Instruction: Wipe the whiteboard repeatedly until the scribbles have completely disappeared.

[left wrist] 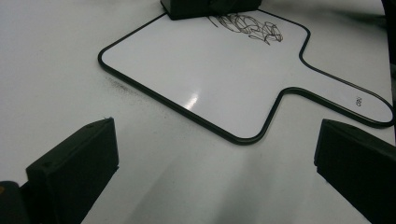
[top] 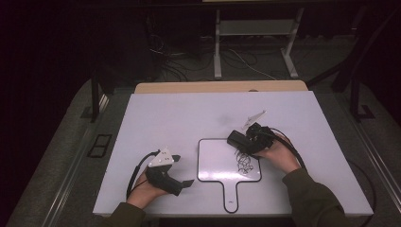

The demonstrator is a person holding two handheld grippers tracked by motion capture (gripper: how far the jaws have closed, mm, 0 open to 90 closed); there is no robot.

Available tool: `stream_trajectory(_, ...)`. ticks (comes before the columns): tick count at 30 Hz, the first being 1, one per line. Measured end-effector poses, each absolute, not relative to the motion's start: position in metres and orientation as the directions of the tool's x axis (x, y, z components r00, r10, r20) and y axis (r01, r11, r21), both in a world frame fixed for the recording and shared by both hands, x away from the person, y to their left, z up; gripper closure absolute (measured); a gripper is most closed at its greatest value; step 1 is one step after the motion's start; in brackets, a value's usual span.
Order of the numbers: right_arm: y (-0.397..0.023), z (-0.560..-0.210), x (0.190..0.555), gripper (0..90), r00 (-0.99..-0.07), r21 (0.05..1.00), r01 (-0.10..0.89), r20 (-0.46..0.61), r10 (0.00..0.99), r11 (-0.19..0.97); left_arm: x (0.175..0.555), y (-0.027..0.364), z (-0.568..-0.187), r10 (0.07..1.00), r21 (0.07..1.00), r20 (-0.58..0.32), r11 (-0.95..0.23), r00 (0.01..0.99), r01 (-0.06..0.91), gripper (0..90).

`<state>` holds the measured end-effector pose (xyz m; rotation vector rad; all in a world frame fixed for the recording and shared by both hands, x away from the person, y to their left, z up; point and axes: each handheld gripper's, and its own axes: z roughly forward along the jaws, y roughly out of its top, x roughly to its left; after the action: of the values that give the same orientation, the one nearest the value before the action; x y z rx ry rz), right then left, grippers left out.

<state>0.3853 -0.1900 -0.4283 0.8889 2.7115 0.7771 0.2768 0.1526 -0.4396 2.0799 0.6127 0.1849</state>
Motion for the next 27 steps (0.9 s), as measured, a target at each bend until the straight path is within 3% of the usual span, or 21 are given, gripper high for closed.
stream_trajectory(8, -0.192, -0.428, 0.386, 38.3, -0.792, 0.532, 0.510, -0.017, 0.611, 0.676, 0.277, 0.152, -0.440, 0.490, 0.823, -0.104, -0.446, 0.865, 0.352, 0.0)
stream_trajectory(27, -0.171, -0.428, 0.375, 38.3, -0.838, 0.525, 0.455, -0.022, 0.546, 0.719, 0.276, 0.151, -0.440, 0.488, 0.823, -0.104, -0.447, 0.866, 0.351, 0.0)
